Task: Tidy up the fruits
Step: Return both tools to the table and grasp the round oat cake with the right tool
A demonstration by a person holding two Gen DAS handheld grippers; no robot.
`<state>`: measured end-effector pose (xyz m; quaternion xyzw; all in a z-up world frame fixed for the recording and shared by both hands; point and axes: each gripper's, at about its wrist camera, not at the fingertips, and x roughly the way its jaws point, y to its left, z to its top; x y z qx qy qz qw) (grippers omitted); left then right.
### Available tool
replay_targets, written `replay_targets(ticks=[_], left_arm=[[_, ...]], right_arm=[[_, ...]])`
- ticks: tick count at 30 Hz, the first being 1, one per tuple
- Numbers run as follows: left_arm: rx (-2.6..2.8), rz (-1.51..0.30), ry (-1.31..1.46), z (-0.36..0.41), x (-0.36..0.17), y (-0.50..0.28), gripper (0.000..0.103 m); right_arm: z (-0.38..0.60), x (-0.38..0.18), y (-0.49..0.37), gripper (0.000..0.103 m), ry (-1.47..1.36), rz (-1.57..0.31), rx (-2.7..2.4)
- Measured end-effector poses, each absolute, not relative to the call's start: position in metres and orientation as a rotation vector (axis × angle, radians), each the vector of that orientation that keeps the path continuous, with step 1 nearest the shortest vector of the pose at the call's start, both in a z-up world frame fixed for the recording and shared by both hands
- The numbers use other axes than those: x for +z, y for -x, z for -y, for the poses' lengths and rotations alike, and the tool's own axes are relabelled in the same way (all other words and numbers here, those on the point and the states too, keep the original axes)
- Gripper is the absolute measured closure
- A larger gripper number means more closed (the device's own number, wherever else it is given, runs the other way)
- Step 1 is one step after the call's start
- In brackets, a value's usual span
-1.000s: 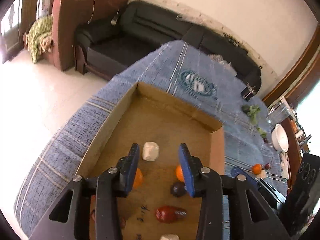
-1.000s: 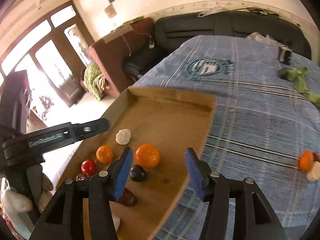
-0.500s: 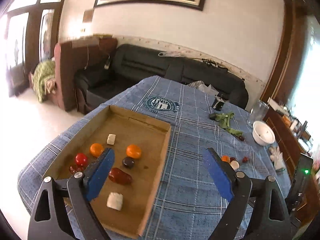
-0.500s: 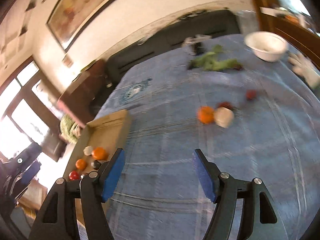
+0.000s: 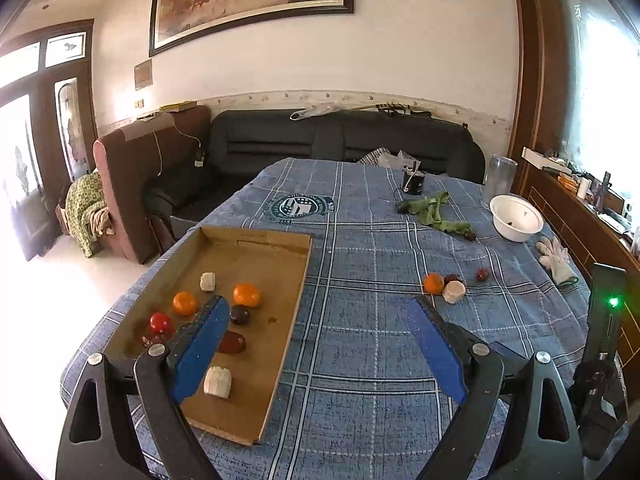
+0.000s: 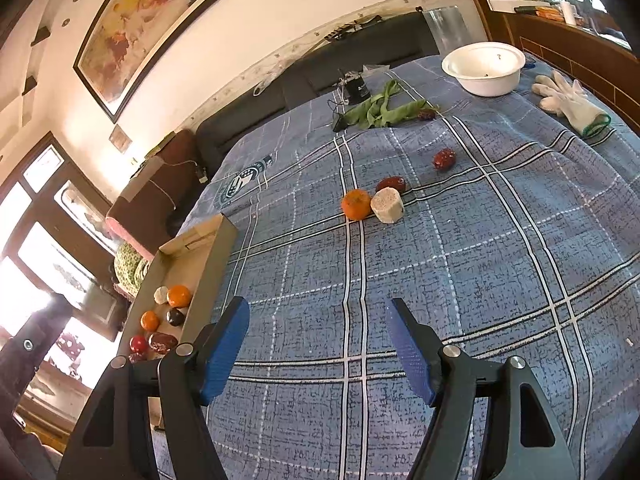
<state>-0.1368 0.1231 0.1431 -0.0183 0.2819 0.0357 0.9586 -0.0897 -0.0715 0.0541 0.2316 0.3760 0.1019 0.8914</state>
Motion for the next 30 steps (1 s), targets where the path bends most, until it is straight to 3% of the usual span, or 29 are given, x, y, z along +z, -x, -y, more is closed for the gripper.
replay_targets(ticks=[22,30], left_arm=[[0.061,-0.669,0.066,-0.136,0.113,0.112,0.013],[0.03,-0.735,0.162,-0.156,0.09,0.094,0.013]], right_arm=[[0.063,0.036,0.079,0.025,-0.466,-0.844,0.207],[0.112,0.059,0.06,0.024,-0.363,-0.805,0.087]])
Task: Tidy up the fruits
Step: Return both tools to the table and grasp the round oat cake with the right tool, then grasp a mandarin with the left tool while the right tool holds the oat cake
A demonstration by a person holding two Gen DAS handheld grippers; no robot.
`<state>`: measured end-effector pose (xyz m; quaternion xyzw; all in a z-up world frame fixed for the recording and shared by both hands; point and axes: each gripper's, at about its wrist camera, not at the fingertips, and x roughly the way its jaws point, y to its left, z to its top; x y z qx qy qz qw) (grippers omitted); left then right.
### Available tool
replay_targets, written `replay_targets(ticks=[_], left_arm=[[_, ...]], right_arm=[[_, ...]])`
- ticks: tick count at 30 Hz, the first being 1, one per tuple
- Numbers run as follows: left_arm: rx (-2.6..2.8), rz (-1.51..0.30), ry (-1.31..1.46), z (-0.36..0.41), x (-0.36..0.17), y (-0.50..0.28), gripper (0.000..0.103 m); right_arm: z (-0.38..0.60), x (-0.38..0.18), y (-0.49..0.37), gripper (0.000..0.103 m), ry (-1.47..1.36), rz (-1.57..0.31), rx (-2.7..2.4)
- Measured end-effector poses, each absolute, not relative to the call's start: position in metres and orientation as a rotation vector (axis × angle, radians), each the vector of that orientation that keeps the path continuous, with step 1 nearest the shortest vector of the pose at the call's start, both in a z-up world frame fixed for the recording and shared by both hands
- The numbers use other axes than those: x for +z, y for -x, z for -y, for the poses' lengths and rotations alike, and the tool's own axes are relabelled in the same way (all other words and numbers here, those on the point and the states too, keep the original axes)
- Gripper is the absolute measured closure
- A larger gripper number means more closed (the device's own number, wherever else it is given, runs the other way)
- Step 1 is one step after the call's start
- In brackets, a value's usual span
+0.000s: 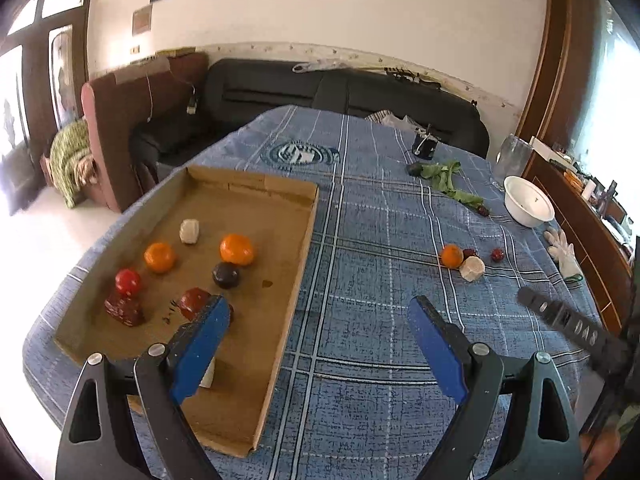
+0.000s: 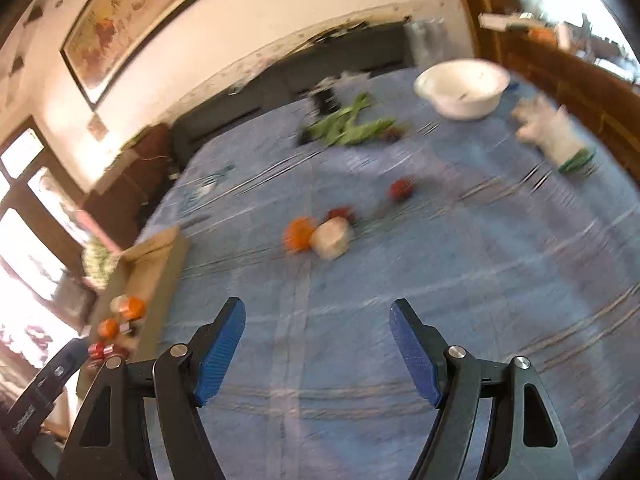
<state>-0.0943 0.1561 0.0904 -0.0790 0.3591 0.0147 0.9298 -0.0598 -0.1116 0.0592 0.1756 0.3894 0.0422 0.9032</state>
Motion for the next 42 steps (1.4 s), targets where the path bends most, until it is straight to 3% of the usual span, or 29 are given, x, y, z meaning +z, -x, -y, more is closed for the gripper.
replay_targets(ticks=[5,12,14,19,30,33,36,39,41,42], left_arm=[[-0.052,-0.81,0.202,-0.144,0.071,0.08,0.013],[-0.042,-0.835,0.204,-0.143,0.065,0.069,0.013],[-0.035,-0.835,0.201,-0.144,0.066,0.063,0.013],[-0.053,-0.844,0.165,-0.131,0.064,0.045,0.013],[-0.202,-0.89,0.038,-0.038,0.04,-0.036,0.013],[-0.232,-0.907,0.008,-0.016,0.025,-0.062,0.024],[-0.264,-0.942,0.011,-0.008,0.011,-0.077,0.044],[-0.306,-0.913,0.004,-0.006,0.008,-0.077,0.056],[-0.345,-0.903,0.016,-0.007,0.007,-0.077,0.076],[-0.377,-0.908,0.039,-0.008,0.007,-0.078,0.076]], right_arm=[[0.127,0.053,0.027,0.024,-0.287,-0.836,0.028],[0.098,0.024,-0.023,0.033,-0.151,-0.884,0.099],[0.09,0.018,-0.032,0.04,-0.124,-0.896,0.106],[0.087,0.011,-0.045,0.07,-0.124,-0.896,0.158],[0.149,0.015,-0.03,0.07,-0.2,-0.917,-0.014],[0.161,0.013,-0.033,0.07,-0.241,-0.927,-0.009],[0.157,0.013,-0.033,0.07,-0.2,-0.924,-0.026],[0.15,0.014,-0.035,0.07,-0.154,-0.921,-0.037],[0.148,0.012,-0.036,0.07,-0.142,-0.923,-0.038],[0.147,0.012,-0.036,0.07,-0.135,-0.923,-0.042]])
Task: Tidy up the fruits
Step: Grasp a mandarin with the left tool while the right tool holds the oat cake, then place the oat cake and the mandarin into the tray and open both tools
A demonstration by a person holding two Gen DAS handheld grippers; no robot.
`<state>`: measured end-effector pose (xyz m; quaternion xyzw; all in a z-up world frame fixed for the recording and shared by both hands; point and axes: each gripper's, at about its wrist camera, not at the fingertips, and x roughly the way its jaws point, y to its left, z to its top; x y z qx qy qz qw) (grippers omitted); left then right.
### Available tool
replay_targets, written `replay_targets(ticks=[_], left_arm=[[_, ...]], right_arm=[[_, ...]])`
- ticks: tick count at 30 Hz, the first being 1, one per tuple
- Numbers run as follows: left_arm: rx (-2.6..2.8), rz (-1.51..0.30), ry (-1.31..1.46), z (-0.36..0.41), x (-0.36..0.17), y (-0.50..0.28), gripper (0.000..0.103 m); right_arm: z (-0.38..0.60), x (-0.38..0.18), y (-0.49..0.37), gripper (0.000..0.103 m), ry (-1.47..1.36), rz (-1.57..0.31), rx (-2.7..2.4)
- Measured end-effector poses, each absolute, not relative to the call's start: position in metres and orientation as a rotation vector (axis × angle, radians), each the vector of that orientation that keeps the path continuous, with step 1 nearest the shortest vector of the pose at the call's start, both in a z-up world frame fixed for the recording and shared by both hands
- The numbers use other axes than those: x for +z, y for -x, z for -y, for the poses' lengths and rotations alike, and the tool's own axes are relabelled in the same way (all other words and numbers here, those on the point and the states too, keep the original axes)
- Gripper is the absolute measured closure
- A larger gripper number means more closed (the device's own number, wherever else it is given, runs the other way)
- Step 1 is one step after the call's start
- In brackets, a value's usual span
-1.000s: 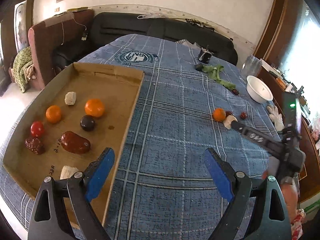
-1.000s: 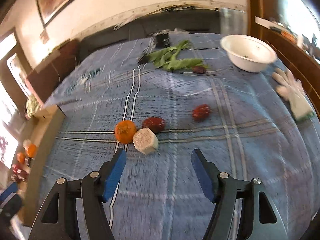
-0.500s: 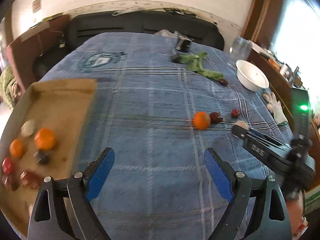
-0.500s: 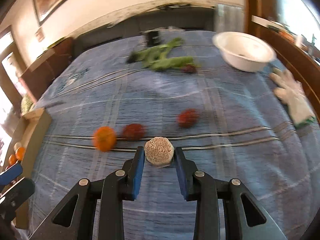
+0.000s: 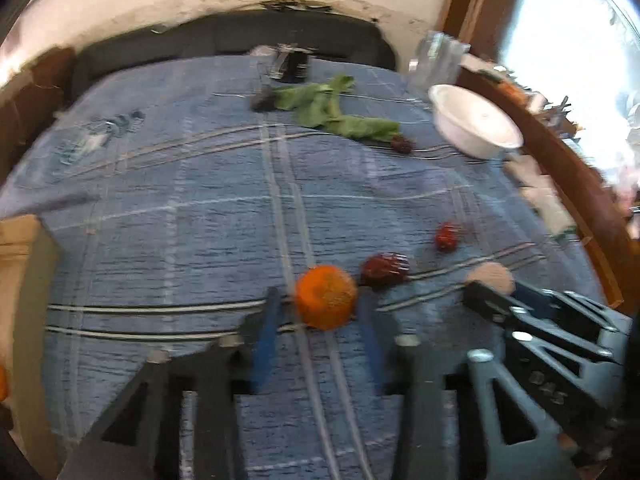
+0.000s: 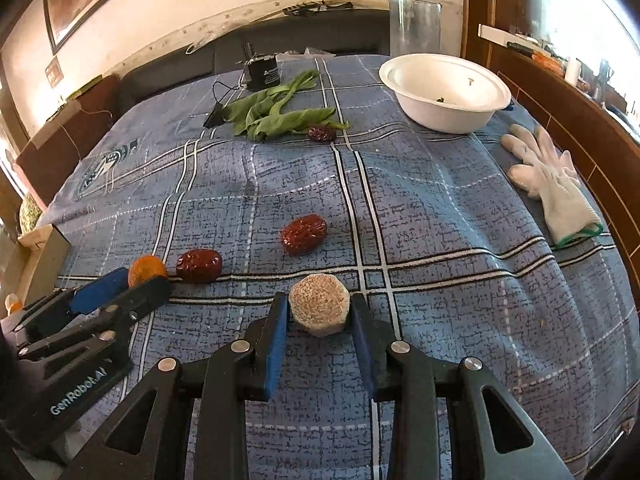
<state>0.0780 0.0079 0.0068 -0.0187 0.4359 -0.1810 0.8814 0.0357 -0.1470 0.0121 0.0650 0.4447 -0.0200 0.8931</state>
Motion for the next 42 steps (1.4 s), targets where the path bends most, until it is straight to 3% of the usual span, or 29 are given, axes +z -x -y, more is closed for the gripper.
replay_targets(ticks=[24,32,42], left_arm=[[-0.329,-0.884,0.209,-0.051,0.026,-0.047,0.076],[-0.174,-0.788,0.269,-0.139,0.07,0.023,0.075],[0.111,-0.76,0.348,-0.261,0.072,0.074,0.075]], right_arm=[[0.13,0.018,-0.033,0.07,-0.323,-0.854,0.224],[0.122,0.016,-0.025,0.07,-0.305,-0.854,0.223],[0.064,0.039,0.002,0.07,-0.176,-0.833,0.278]])
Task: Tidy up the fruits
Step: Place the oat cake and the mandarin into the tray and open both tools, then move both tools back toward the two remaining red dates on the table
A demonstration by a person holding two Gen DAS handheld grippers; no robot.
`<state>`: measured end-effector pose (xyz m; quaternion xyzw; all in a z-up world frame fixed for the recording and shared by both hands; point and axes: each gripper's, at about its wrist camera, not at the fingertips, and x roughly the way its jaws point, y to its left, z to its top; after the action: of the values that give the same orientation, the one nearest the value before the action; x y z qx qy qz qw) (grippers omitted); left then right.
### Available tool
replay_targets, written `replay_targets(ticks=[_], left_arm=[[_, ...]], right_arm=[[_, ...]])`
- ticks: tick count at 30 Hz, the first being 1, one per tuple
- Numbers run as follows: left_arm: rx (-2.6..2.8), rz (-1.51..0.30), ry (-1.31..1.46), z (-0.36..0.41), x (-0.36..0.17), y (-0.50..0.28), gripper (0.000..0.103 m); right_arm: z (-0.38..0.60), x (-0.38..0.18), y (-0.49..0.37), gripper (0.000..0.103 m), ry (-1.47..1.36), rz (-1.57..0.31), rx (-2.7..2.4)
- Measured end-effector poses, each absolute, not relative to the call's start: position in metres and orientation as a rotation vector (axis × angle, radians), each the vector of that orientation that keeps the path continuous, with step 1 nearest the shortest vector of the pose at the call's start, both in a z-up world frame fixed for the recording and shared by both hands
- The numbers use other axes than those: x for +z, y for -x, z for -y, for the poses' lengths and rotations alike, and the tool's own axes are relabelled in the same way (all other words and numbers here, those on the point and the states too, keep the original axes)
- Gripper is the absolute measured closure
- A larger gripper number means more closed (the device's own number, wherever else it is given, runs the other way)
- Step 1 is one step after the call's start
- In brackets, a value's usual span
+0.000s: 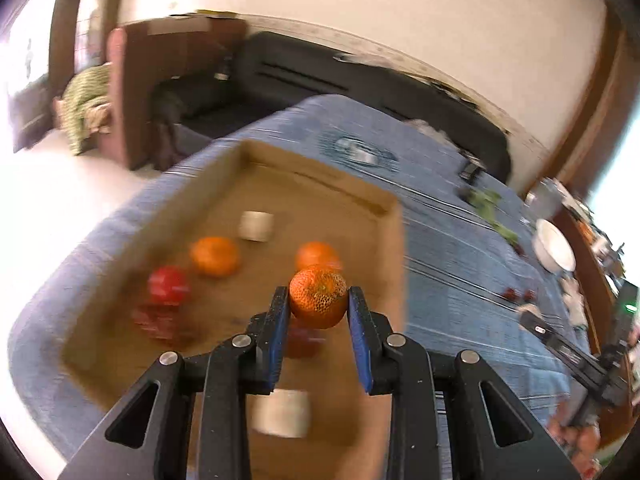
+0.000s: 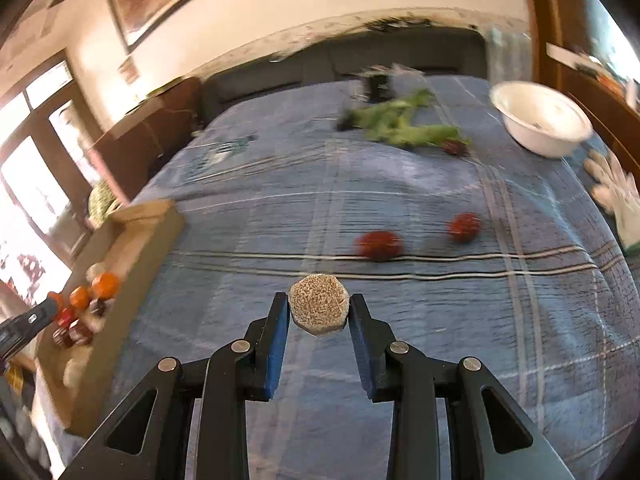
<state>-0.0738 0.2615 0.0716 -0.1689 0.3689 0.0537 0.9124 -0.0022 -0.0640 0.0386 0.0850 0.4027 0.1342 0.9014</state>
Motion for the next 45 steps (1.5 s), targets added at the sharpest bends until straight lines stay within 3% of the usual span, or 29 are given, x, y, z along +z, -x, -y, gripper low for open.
replay_targets(ticks=[8,22,26,32,35,39,42,45], left_arm=[[0.175,-0.802,0.362,-0.294,0.051,0.085,0.075],[0.206,-0.784,0.361,-0.313,0.045,0.094,0.074],[0.186,-0.776,0.411,-0.319,0.047,0.098,0.062],[0.158,-0.761,0.471,-0.326,0.055,0.106,0.054],[0.159,-0.73,0.491,-0.329,0.067,0.113,0.048],[0.168,-0.696,0.501,-0.33,0.082,0.122,0.042],[0.187,-0.68,0.487,-0.326,0.09,0.126,0.037],[0.209,-0.67,0.441,-0.314,0.098,0.127,0.023]], right_arm=[[-0.038,0.065,0.026,0.069,-0.08,-0.845,0.498],[-0.152,0.046,0.023,0.069,0.103,-0.888,0.581],[-0.164,0.034,0.02,0.069,0.137,-0.908,0.576],[-0.171,0.034,0.021,0.067,0.165,-0.885,0.57],[-0.168,0.039,0.023,0.053,0.15,-0.871,0.579],[-0.159,0.051,0.03,0.051,0.137,-0.836,0.576],[-0.141,0.061,0.035,0.042,0.091,-0.819,0.564],[-0.122,0.067,0.041,0.042,0.05,-0.81,0.549]])
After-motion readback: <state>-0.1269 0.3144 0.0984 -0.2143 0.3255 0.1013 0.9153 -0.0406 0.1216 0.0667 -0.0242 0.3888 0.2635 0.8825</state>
